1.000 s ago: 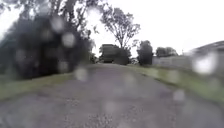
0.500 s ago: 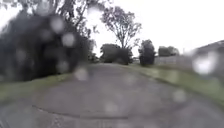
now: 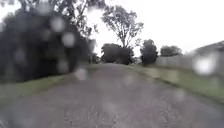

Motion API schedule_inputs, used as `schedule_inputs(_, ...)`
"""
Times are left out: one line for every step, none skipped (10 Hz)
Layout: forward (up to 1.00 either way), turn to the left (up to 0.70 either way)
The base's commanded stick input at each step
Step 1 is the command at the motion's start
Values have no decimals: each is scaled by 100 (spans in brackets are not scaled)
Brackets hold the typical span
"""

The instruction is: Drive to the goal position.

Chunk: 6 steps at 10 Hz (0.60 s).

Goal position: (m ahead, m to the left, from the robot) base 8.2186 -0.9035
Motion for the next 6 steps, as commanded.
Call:
schedule_inputs(100,0)
schedule_inputs(100,0)
schedule_inputs(100,0)
schedule_inputs(100,0)
schedule_inputs(100,0)
schedule_inputs(100,0)
